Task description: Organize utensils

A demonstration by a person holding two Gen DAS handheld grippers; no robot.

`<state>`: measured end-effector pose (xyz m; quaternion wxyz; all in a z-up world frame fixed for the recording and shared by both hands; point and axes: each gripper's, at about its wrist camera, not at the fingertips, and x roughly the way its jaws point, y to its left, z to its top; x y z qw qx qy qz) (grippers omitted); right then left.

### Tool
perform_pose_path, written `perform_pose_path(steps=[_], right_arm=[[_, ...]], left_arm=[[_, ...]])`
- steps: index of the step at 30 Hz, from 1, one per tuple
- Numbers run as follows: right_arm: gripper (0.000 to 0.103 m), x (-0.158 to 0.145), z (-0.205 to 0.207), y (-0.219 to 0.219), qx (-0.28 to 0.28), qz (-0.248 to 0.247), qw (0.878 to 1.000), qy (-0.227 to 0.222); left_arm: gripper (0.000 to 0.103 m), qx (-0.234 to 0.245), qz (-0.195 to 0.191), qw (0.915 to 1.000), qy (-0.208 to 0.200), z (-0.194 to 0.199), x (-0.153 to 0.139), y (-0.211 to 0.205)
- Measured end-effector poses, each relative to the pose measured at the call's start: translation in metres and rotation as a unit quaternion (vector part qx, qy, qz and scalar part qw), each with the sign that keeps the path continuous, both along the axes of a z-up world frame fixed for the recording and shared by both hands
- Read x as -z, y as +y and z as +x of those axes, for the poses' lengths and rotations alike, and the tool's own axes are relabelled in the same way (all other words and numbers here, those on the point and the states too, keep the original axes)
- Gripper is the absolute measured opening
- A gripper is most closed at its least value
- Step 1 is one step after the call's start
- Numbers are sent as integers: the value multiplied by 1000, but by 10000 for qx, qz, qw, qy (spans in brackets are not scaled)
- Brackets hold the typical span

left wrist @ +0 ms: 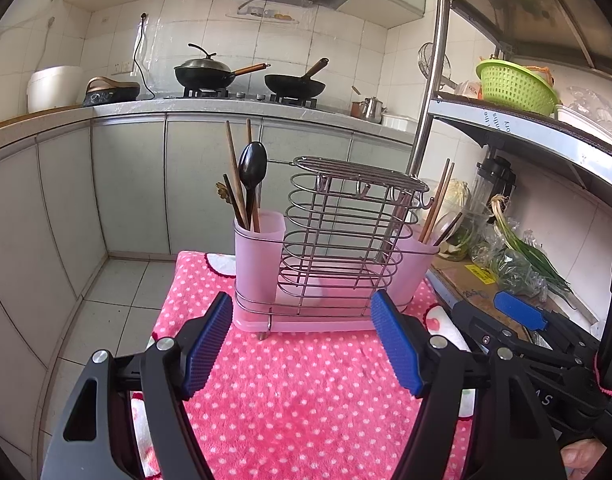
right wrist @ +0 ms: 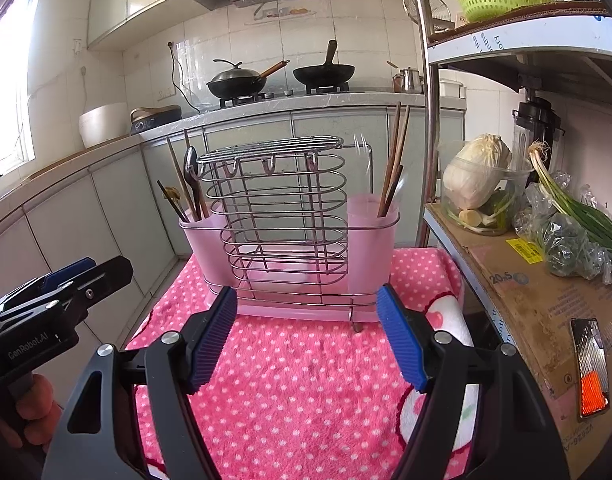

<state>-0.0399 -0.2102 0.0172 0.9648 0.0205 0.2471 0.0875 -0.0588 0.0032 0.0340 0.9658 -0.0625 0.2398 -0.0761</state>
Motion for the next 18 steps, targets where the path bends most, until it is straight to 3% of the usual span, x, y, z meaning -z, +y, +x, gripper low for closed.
perform_pose_path(steps=[18], right_arm=[[73, 12, 13, -2, 2, -17, 9999, 156]], left_arm=[[70, -44, 38, 9999, 163, 14, 12, -2]])
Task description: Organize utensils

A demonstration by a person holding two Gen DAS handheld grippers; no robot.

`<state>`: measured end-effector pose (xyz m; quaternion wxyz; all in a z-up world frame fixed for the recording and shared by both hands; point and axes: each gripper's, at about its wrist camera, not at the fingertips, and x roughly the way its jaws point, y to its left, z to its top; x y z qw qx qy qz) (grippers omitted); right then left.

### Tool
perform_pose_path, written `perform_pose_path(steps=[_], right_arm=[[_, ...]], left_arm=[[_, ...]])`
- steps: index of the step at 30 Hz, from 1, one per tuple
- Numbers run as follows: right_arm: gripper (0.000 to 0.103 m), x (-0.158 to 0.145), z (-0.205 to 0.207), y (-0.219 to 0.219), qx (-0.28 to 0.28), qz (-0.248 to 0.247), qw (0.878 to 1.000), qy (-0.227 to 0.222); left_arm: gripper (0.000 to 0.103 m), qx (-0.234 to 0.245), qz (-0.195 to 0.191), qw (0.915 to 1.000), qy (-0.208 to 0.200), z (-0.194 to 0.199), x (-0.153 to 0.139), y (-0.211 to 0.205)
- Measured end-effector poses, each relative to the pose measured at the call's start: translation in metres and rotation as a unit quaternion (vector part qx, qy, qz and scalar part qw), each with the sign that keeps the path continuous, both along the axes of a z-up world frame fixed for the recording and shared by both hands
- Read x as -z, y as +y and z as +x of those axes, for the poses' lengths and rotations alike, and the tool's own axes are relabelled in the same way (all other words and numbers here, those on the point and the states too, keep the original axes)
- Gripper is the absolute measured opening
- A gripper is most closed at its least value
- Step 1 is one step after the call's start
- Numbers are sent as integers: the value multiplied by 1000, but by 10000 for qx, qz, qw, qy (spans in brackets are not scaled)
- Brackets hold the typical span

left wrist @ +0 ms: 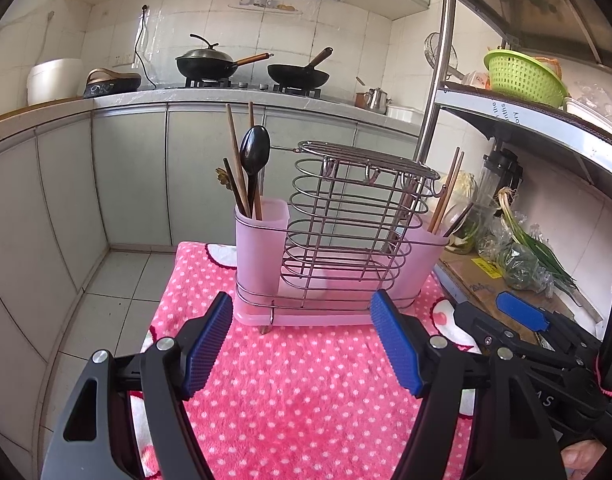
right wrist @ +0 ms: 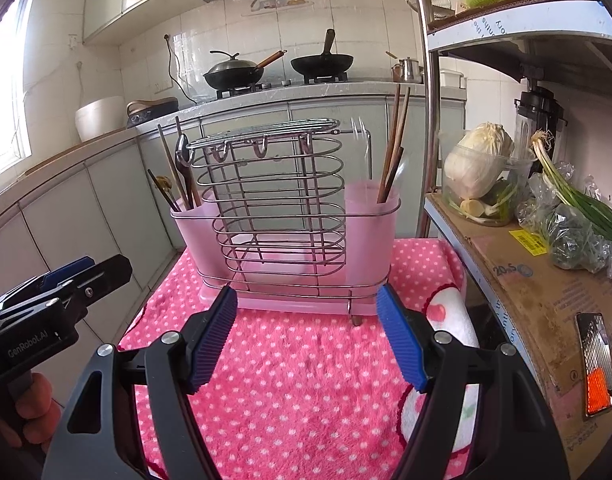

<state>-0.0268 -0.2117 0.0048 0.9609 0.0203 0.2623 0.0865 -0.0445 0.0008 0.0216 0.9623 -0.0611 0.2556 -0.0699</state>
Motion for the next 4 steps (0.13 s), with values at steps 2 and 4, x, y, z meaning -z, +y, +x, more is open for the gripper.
perform_pose_path(steps=[2, 4], right_arm=[[73, 2, 2, 0, -2, 0, 10000, 29], [73, 4, 4, 0, -7, -5, 10000, 55]], left_arm=[[70, -2, -4, 10000, 26, 2, 2, 0], [70, -2, -8, 10000, 54, 4, 4, -1]])
